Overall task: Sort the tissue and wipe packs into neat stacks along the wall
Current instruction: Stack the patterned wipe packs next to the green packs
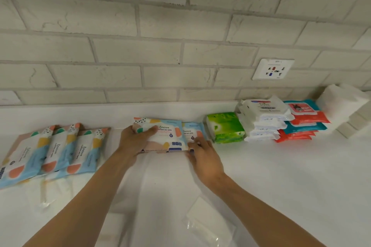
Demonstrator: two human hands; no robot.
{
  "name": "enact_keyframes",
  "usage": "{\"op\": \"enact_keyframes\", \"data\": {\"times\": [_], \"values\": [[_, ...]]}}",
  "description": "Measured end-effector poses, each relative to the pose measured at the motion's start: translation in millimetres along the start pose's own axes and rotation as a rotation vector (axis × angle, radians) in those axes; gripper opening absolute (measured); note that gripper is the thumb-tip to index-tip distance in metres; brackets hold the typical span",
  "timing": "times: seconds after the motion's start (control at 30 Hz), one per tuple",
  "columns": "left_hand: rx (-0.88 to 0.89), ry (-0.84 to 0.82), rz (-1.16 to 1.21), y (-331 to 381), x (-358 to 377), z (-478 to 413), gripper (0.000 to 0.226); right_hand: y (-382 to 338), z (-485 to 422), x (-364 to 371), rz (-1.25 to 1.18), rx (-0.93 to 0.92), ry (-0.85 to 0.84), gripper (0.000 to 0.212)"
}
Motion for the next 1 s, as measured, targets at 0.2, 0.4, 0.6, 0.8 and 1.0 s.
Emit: {"op": "enact_keyframes", "data": {"times": [0.2, 0.4, 0.6, 0.8, 1.0], "values": [[-0.06, 0.022, -0.032, -20, 26, -8, 0.054, 14, 3, -7, -0.004, 0.027, 0.085, 0.032], [0.066, 0.092, -0.385, -21, 32, -13, 0.068, 24, 3, -13, 0.016, 0.05, 0.141, 0.033], [0.116, 0.075, -0.637, -21, 50, -12, 0.078, 16, 17, -21, -0.002, 0.009, 0.302, 0.059], [0.1, 0.056, -0.639, -21, 63, -10, 0.075, 15, 9, -14, 0.081, 0.016, 0.233, 0.048], [0.068, -0.045, -0.579, -23, 65, -2, 0.045, 11, 1, -16, 0.151, -0.03, 0.265, 0.045]]}}
Point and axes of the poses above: each hand's wrist, its own z-axis away from the middle knuckle, its own x-axis out of the palm, y = z × x, the point moved 8 cm from there along -z, towards the middle knuckle, and after that the axes turned 9 degrees about x, right-handed, at the moved point
